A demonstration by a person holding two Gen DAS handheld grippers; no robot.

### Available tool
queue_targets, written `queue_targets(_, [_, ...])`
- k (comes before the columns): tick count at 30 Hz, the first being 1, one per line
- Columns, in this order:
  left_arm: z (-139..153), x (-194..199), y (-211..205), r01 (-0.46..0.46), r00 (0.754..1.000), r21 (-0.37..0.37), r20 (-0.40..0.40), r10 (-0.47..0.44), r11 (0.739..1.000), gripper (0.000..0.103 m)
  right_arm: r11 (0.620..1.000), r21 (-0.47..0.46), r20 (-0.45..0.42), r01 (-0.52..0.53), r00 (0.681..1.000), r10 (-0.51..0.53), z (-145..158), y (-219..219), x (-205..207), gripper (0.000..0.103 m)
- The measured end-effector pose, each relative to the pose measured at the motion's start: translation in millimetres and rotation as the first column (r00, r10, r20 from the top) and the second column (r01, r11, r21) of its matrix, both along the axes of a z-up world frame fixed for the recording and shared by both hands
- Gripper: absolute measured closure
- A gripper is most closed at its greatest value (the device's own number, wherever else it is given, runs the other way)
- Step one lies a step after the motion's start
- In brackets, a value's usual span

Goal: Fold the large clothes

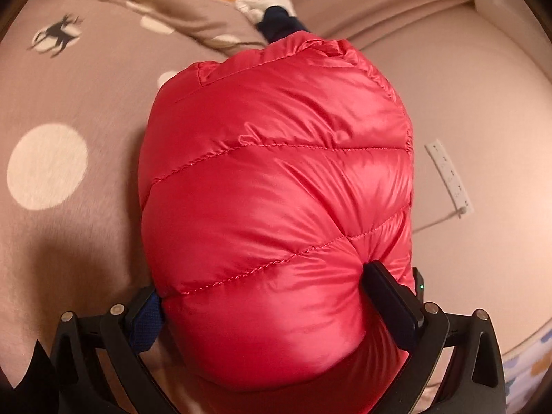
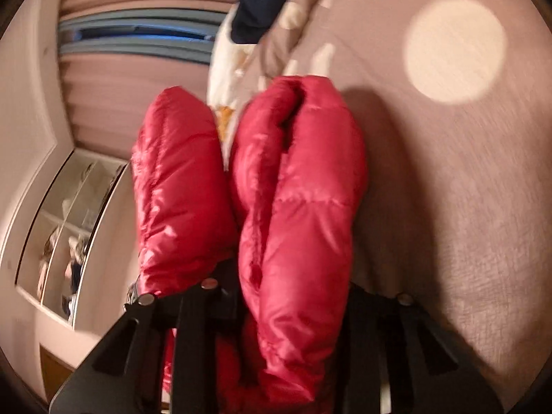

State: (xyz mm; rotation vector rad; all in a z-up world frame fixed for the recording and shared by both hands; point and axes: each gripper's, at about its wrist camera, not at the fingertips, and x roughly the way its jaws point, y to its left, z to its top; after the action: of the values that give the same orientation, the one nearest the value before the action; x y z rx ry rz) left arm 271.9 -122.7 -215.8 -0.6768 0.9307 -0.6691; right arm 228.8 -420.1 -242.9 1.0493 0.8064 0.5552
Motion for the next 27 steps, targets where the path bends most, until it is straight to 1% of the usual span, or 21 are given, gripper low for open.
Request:
queue_targets(2, [6.4,-7.2,-0.2,0.002,1.000,-0.009,0.011,-0.002,1.000,0.001,0.998,0.068,0.058,-0.008,0.998,0.004,11.4,-5.9,-2.4,0.079])
queue_targets(3, [14.0,-11.1,-1.4,0.005,1.000,-0.010,0.030,-0.005,1.000,0.001,0.993,0.112,0.098,-0.023,0.995,0.012,17.7,-6.4,-4.8,0.080])
queue_targets(4, [17.6,-11.7,2.2,0.004,0.999,-0.011,0.047,-0.003,1.000,0.001,0.991,0.127,0.123,-0.030,0.992,0.014,23.3,-5.9,-8.3,0.080])
queue_targets(5, [23.6,-10.4,3.6,-0.001,0.998,-0.008,0.069,0.002,1.000,0.001,0.992,0.123,0.152,-0.035,0.988,0.016,32.7,-3.1,-8.8,0.080])
queue_targets(7, [42.6,-20.5,8.4,0.001,0.992,-0.005,0.128,-0.001,1.000,0.001,0.995,0.082,0.203,-0.051,0.979,0.033,55.1,3.1,-13.9,0.080])
queue_targets(8, [50.2,-24.0,10.6,0.003,0.989,-0.010,0.145,-0.002,1.000,0.001,0.995,0.072,0.229,-0.063,0.972,0.045,64.9,5.6,-17.5,0.080])
queue_targets(9, [60.0,-28.9,13.6,0.003,0.988,-0.019,0.157,0.000,1.000,0.001,0.994,0.078,0.255,-0.077,0.965,0.055,76.1,7.9,-22.6,0.080])
queue_targets(11, [71.0,-36.8,20.2,-0.005,0.985,-0.028,0.172,0.009,1.000,0.001,0.991,0.088,0.283,-0.095,0.957,0.067,88.2,12.4,-24.2,0.080])
queue_targets(12, [77.6,-42.2,22.5,-0.013,0.983,-0.029,0.184,0.018,0.999,0.001,0.991,0.091,0.304,-0.101,0.950,0.069,98.5,14.7,-28.9,0.080])
queue_targets(15, [94.9,-55.1,23.8,-0.042,0.970,-0.017,0.239,0.045,0.999,0.001,0.989,0.080,0.351,-0.122,0.932,0.087,114.4,15.3,-32.1,0.079])
queue_targets(18, [105.0,-63.6,29.1,-0.050,0.964,-0.008,0.260,0.050,0.999,0.001,0.987,0.086,0.368,-0.133,0.925,0.092,116.6,17.3,-28.8,0.079])
queue_targets(23, [105.2,-73.0,30.6,-0.064,0.964,0.037,0.261,0.052,0.997,0.001,0.986,0.091,0.362,-0.141,0.927,0.099,116.4,16.8,-29.0,0.079])
queue_targets(27, [106.1,-80.8,37.0,-0.071,0.964,0.055,0.261,0.055,0.996,0.001,0.985,0.096,0.347,-0.145,0.932,0.103,115.0,25.7,-23.6,0.079])
